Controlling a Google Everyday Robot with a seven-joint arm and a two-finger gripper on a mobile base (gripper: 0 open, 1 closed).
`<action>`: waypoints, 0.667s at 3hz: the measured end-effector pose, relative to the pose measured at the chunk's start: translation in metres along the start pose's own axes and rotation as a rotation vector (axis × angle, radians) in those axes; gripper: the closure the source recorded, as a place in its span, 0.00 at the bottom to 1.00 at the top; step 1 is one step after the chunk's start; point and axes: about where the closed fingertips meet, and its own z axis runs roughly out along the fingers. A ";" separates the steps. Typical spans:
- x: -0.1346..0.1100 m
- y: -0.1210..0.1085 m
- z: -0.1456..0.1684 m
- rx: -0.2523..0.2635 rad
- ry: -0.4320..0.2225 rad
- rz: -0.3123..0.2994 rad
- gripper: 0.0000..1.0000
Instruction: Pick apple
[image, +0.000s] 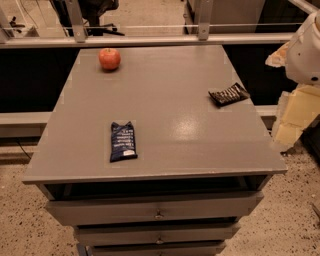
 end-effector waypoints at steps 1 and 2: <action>0.000 0.000 0.000 0.002 -0.001 0.000 0.00; -0.036 -0.008 0.018 -0.041 -0.070 -0.012 0.00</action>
Offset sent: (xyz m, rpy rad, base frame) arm 0.0555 0.0957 -0.0247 0.1971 0.0750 0.1037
